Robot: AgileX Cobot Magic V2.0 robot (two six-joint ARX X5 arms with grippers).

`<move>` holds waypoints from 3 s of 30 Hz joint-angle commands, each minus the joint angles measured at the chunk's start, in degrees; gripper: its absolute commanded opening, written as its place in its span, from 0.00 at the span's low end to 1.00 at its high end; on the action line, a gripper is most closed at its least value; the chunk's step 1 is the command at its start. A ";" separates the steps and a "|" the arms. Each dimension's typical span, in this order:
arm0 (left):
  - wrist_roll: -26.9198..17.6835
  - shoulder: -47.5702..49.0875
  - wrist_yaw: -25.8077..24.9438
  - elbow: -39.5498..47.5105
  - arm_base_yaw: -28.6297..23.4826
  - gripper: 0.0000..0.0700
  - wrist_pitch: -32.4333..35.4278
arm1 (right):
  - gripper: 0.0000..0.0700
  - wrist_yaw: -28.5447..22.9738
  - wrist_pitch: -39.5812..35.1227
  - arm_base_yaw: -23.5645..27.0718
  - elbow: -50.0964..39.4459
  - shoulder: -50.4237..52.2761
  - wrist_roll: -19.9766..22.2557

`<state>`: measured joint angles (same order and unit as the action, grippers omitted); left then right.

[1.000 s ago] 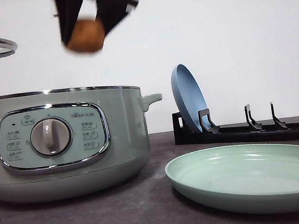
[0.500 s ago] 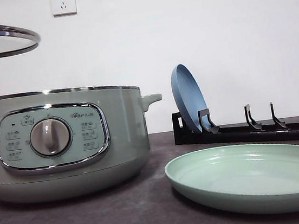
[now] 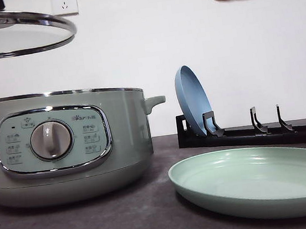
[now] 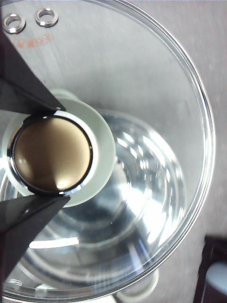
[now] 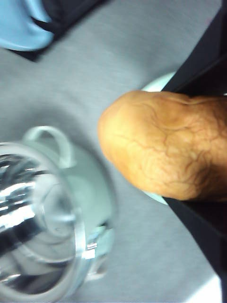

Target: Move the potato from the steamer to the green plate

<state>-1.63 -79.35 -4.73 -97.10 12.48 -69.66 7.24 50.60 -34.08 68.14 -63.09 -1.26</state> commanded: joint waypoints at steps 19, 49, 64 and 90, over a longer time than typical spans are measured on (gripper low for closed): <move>-0.33 0.15 -0.35 -1.64 5.61 0.00 1.94 | 0.17 2.41 -31.37 1.34 -30.49 1.45 -15.44; -0.33 0.13 -0.37 -1.64 5.80 0.00 1.97 | 0.62 0.15 -39.46 1.32 -34.98 -11.40 -19.38; -0.33 -1.74 -0.37 -1.64 9.07 0.00 2.24 | 0.79 -2.88 -31.72 1.37 -23.74 -2.91 -15.92; -0.71 -15.10 -0.33 -1.64 11.22 0.00 8.00 | 0.79 -6.22 -25.02 1.65 -16.37 8.50 -11.50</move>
<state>-1.68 -93.44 -4.75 -97.10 23.40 -63.18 1.28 25.98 -32.18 50.96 -54.24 -13.30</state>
